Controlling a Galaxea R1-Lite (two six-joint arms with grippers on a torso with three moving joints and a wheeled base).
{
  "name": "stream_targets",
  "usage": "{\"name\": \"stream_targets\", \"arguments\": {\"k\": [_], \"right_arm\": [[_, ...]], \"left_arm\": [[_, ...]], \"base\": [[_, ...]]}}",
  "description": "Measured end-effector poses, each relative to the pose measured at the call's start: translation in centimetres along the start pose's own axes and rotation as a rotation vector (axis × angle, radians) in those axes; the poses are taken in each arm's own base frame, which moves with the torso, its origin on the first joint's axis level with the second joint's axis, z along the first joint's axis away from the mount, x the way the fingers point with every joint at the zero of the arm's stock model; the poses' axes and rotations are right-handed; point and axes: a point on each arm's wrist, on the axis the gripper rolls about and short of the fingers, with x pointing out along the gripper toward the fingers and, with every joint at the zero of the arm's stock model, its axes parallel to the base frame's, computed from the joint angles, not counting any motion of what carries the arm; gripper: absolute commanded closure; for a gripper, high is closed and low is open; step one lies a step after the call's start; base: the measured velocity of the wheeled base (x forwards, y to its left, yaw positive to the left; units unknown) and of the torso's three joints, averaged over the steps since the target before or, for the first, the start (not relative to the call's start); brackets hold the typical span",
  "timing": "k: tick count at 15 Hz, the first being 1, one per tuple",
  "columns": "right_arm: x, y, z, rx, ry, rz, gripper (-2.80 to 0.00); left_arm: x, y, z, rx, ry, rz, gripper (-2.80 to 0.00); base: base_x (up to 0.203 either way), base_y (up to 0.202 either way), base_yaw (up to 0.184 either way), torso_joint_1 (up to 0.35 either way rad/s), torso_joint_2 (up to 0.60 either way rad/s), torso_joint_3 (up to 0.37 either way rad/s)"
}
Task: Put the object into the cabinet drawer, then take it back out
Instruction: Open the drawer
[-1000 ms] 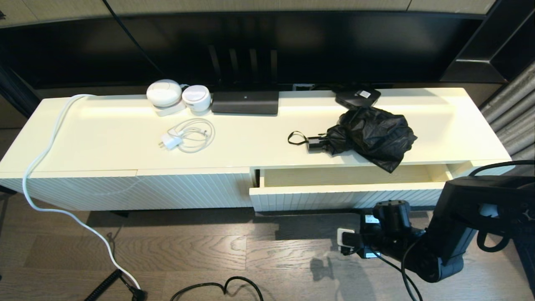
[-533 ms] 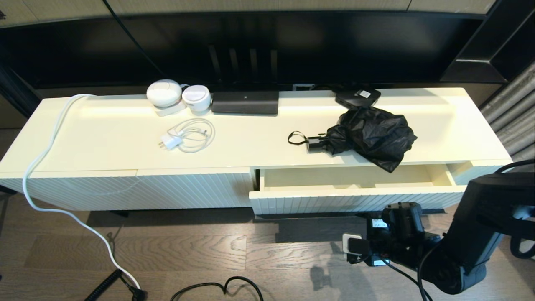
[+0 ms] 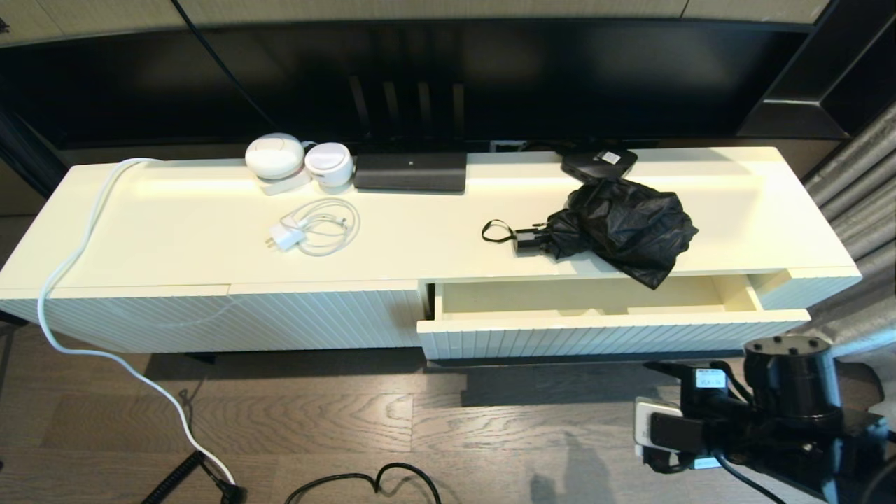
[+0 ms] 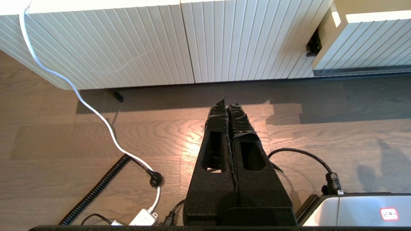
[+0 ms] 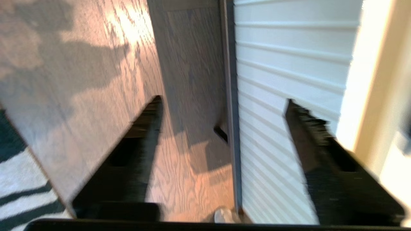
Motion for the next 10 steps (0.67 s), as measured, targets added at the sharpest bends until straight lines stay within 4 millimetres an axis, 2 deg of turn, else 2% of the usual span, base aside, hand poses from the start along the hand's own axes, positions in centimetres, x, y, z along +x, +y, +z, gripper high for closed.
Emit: {"name": "stream_targets", "arguments": {"k": [4,7,10], "right_arm": [[-6.2,-1.1,0.1,0.005,-0.037,-0.112,0.0],[-9.2,-4.4,0.9,0.014,-0.046,-0.17,0.0],[-11.8,-6.2,1.2,0.035,-0.015,-0.105,0.0]], "left_arm": [[0.0,0.0,0.0,0.0,0.0,0.0,0.0],[0.0,0.0,0.0,0.0,0.0,0.0,0.0],[0.0,0.0,0.0,0.0,0.0,0.0,0.0]], "base": [[0.0,0.0,0.0,0.0,0.0,0.0],[0.0,0.0,0.0,0.0,0.0,0.0],[0.0,0.0,0.0,0.0,0.0,0.0]]}}
